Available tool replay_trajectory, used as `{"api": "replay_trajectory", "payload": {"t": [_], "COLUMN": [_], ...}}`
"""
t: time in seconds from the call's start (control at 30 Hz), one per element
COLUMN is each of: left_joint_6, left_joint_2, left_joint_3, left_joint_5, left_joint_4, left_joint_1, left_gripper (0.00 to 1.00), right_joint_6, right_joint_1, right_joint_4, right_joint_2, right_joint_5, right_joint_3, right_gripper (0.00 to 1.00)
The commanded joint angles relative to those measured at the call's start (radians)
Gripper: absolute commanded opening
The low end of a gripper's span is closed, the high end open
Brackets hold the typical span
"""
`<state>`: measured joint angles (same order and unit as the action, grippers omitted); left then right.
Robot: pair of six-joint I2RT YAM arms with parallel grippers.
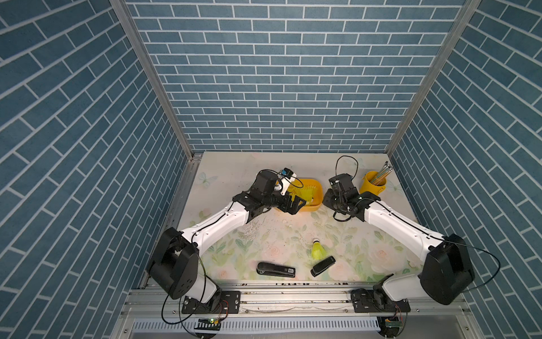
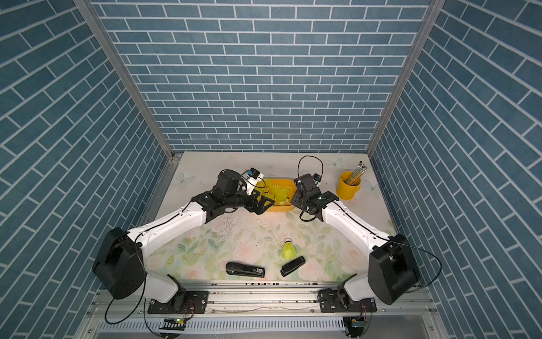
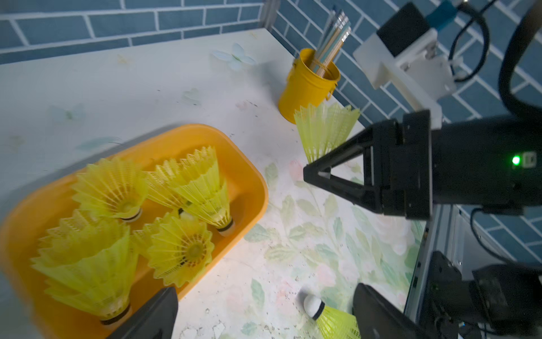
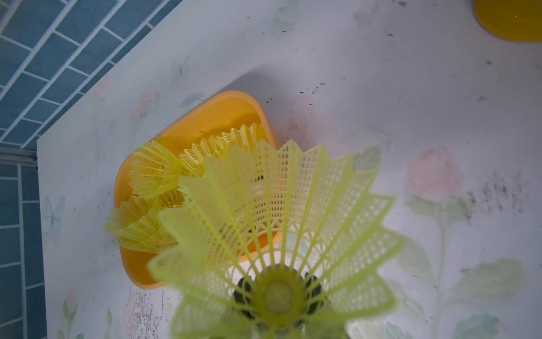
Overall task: Put the shuttlecocks into the storage box
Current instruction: Pick up the shuttlecock at the center of the board, then place the shuttlecock in the storage box.
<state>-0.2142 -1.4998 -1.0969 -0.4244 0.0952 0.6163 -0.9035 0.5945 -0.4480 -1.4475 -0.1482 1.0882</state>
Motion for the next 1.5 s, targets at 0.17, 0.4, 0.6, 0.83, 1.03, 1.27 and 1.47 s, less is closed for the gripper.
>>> {"api": "replay_trajectory", "payload": {"t": [0.17, 0.4, 0.6, 0.83, 1.03, 1.27, 1.47], "left_joint_6": [-0.176, -0.238, -0.273, -0.271, -0.272, -0.27, -0.271], "left_joint_2": [0.002, -0.016, 0.014, 0.033, 0.038, 0.012, 0.001], "left_joint_3": [-0.018, -0.004, 0.047, 0.065, 0.068, 0.051, 0.041], "left_joint_5": [0.104, 0.128, 0.136, 0.134, 0.128, 0.097, 0.083], "left_joint_4": [-0.018, -0.016, -0.043, -0.042, -0.041, -0.005, 0.019], "left_joint_1": [-0.079, -0.141, -0.18, -0.194, -0.196, -0.196, -0.197], "left_gripper": [1.0, 1.0, 1.0, 0.99, 0.99, 1.0, 1.0], "right_joint_6": [0.294, 0.363, 0.371, 0.356, 0.373, 0.391, 0.399], "right_joint_1": [0.0, 0.065, 0.135, 0.16, 0.161, 0.161, 0.162], "right_joint_4": [0.01, -0.011, -0.055, -0.061, -0.08, -0.1, -0.117], "right_joint_2": [-0.16, -0.261, -0.356, -0.407, -0.447, -0.487, -0.511], "right_joint_5": [0.147, 0.167, 0.162, 0.151, 0.118, 0.078, 0.057], "right_joint_3": [0.17, 0.3, 0.392, 0.402, 0.441, 0.478, 0.499], "right_gripper": [0.18, 0.18, 0.18, 0.18, 0.18, 0.19, 0.19]}}
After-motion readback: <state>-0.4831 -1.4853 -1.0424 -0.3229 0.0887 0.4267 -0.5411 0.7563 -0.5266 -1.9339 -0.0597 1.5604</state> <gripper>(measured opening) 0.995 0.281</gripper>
